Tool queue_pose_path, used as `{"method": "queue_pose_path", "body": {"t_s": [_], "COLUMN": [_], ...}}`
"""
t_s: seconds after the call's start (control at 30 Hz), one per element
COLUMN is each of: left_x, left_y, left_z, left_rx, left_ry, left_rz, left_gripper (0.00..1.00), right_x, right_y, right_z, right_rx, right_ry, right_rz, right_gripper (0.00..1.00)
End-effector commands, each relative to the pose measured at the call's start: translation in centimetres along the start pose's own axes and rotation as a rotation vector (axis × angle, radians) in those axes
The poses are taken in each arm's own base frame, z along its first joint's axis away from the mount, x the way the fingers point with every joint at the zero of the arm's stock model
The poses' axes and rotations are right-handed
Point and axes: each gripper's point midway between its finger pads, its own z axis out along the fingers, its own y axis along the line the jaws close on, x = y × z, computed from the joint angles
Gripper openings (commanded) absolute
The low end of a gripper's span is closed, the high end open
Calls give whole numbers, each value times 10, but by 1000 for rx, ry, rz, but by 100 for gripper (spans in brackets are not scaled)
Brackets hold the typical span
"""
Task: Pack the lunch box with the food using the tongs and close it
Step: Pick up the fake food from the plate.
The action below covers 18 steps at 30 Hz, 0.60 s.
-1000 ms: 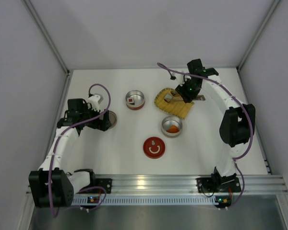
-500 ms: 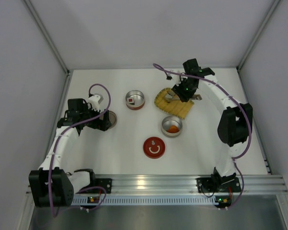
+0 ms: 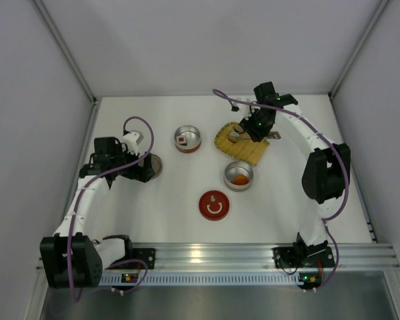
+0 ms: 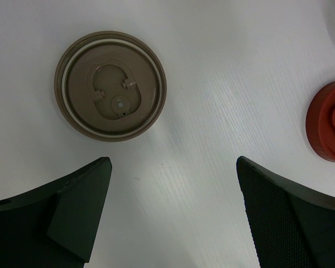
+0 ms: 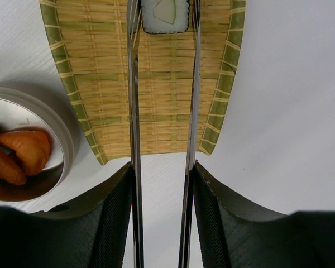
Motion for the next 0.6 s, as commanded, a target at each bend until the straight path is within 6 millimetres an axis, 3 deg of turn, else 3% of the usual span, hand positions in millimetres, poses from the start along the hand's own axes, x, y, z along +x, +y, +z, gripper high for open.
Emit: {"method": "queue_pose_path", "body": {"t_s": [0.0,0.23,0.37,0.57], "left_x": [-13,-8,-8,-12], "left_y": [-1,-2,-2,-1], "left_z": [-1,-1,-1,-5], "left_rx": [14,14,12,-2], "left_ry": [-43,-35,-37,-51], "left_rz": [28,25,29,36], "left_gripper": [98,99,98,98], "right_x": [-19,-22,-25,-36], "right_y": [-7,-7,-1,22], "right_z": [-9,-12,-18,-45], "right_rx": [37,36,28,23], "right_ry": [-54,-68,-78,-112], "right_rz": [-24,-19,-18,22], "right_gripper": [43,37,17,4]}}
